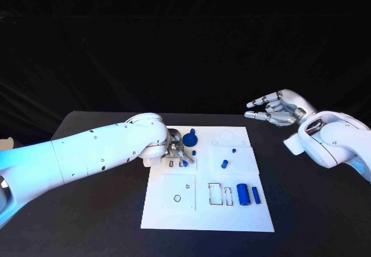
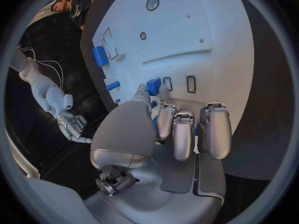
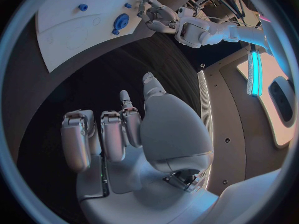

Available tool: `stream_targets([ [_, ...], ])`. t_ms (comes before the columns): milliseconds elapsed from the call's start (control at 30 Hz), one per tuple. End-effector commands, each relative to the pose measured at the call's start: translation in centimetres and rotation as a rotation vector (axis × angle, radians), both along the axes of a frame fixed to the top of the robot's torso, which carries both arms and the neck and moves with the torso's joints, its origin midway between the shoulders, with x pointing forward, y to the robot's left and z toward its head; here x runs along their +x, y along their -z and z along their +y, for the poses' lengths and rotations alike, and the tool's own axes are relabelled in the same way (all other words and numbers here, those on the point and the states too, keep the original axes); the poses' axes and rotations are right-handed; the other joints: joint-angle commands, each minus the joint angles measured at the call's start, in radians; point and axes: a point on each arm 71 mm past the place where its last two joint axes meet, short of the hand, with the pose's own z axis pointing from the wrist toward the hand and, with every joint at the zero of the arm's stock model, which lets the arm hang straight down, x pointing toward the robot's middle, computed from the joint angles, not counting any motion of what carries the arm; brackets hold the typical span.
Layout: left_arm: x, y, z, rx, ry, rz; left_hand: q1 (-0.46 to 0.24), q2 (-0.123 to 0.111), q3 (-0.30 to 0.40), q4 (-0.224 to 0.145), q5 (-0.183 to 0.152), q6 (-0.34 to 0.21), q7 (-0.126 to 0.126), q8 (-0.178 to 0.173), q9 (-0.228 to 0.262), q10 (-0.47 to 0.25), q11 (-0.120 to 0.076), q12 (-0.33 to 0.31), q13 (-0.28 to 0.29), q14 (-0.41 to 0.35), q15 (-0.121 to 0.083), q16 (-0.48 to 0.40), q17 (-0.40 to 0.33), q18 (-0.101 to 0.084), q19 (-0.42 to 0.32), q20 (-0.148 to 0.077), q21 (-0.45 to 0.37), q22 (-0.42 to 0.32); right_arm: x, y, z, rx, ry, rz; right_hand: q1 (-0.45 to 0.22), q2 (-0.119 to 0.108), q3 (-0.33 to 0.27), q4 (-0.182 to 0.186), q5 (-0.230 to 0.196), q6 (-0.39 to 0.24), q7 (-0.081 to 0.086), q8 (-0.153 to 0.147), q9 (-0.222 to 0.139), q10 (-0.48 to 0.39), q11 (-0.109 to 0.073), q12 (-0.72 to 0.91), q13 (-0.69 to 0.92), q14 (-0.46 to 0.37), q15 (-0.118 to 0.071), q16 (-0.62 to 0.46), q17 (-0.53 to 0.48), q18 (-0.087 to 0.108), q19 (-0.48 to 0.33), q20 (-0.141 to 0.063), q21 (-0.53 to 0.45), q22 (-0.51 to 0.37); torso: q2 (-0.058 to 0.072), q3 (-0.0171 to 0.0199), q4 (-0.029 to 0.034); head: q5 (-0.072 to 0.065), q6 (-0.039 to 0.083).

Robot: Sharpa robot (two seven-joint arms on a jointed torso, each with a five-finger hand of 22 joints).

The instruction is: Assemble the parts on the task board

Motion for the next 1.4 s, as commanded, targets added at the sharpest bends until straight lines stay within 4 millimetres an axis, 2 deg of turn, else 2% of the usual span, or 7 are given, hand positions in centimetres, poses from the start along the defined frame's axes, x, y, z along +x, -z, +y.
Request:
stream_targets([
  [33, -0.3, 0.1, -0.1, -0.023, -0.002, 0.022, 0.136, 0.074, 0.069, -0.029, 0.006, -0.014, 0.004, -0.011, 0.001, -0.003, -0.008, -0.009, -0.068, 0.103, -0.007, 0.003, 0.263, -0.007, 0.010, -0.006, 0.003, 0.044, 0.0, 0.2, 0.2, -0.007, -0.015, 0.009, 0.002, 0.005, -0.005, -0.001, 0.004, -0.008, 0.002, 0.002, 0.001, 0.040, 0.003, -0.005, 0.193, 0.086, 0.002, -0.004, 0.179, 0.012, 0.062, 0.006, -0.006, 0.189, 0.001, 0.0000, -0.0004, 0.001, -0.002],
  [233, -0.5, -0.1, 0.2, -0.061, -0.023, 0.017, 0.072, -0.060, 0.392, -0.010, 0.000, -0.005, 0.011, -0.019, 0.028, -0.001, 0.008, -0.017, -0.072, 0.103, 0.007, 0.003, 0.263, -0.006, 0.009, 0.003, 0.002, 0.047, 0.1, 0.3, 0.1, -0.009, -0.015, 0.013, 0.002, 0.005, -0.005, -0.001, 0.005, -0.008, 0.002, 0.002, 0.001, 0.039, 0.003, -0.007, 0.192, 0.086, 0.002, -0.005, 0.178, 0.013, 0.061, 0.006, -0.007, 0.188, 0.000, 0.0002, 0.0005, -0.001, -0.004],
  [300, -0.6, -0.2, 0.3, -0.072, -0.030, 0.012, 0.068, -0.072, 0.413, -0.015, 0.000, -0.006, 0.013, -0.018, 0.032, -0.001, 0.005, -0.017, -0.072, 0.103, 0.003, 0.003, 0.263, -0.007, 0.009, 0.005, 0.002, 0.047, 0.1, 0.3, 0.1, -0.009, -0.015, 0.013, 0.002, 0.005, -0.005, -0.001, 0.005, -0.008, 0.002, 0.002, 0.001, 0.039, 0.003, -0.007, 0.192, 0.086, 0.002, -0.005, 0.177, 0.013, 0.061, 0.006, -0.007, 0.188, 0.000, 0.0005, 0.0001, -0.001, -0.004],
  [333, -0.7, -0.3, 0.4, -0.078, -0.035, 0.008, 0.015, -0.113, 0.517, -0.019, -0.003, -0.006, 0.015, -0.013, 0.050, 0.002, 0.008, -0.018, -0.073, 0.103, 0.006, 0.003, 0.263, -0.006, 0.008, 0.004, 0.000, 0.048, 0.1, 0.4, 0.1, -0.009, -0.015, 0.013, 0.002, 0.005, -0.005, -0.001, 0.005, -0.008, 0.002, 0.002, 0.001, 0.039, 0.003, -0.008, 0.191, 0.086, 0.002, -0.005, 0.176, 0.013, 0.061, 0.006, -0.008, 0.187, 0.000, 0.0010, 0.0002, -0.002, -0.004],
  [700, -1.4, -1.1, 1.2, -0.144, -0.092, -0.056, -0.008, -0.135, 0.565, -0.040, -0.009, 0.000, 0.013, -0.005, 0.064, 0.010, 0.001, -0.009, -0.064, 0.103, 0.004, 0.003, 0.263, -0.010, 0.015, 0.005, 0.007, 0.062, 0.2, 0.5, 0.0, -0.010, -0.014, 0.014, 0.002, 0.005, -0.006, -0.001, 0.006, -0.008, 0.002, 0.002, 0.001, 0.038, 0.003, -0.011, 0.190, 0.085, 0.002, -0.007, 0.174, 0.014, 0.059, 0.006, -0.010, 0.184, -0.001, 0.0026, 0.0040, 0.001, -0.005],
  [1067, -1.7, -0.8, 1.6, -0.126, -0.114, -0.162, -0.033, -0.145, 0.594, -0.047, -0.009, 0.008, 0.008, 0.006, 0.078, 0.017, -0.004, -0.004, -0.061, 0.103, 0.000, 0.003, 0.263, -0.014, 0.027, 0.002, 0.018, 0.083, 0.2, 0.7, -0.1, -0.011, -0.013, 0.016, 0.002, 0.005, -0.007, -0.002, 0.006, -0.008, 0.002, 0.002, 0.001, 0.036, 0.003, -0.014, 0.189, 0.084, 0.002, -0.008, 0.172, 0.015, 0.057, 0.006, -0.012, 0.181, -0.003, 0.0102, 0.0096, 0.001, -0.010],
  [1400, -2.0, 0.5, 1.3, -0.075, -0.086, -0.193, -0.046, -0.149, 0.604, -0.047, -0.010, 0.008, 0.007, 0.011, 0.085, 0.016, -0.005, -0.007, -0.066, 0.103, -0.002, 0.003, 0.263, -0.015, 0.030, 0.000, 0.022, 0.090, 0.2, 0.8, -0.2, -0.011, -0.014, 0.018, 0.002, 0.005, -0.008, -0.001, 0.006, -0.008, 0.002, 0.002, 0.001, 0.036, 0.003, -0.014, 0.189, 0.084, 0.002, -0.009, 0.171, 0.015, 0.056, 0.006, -0.013, 0.179, -0.002, 0.0091, 0.0073, 0.003, -0.013],
])
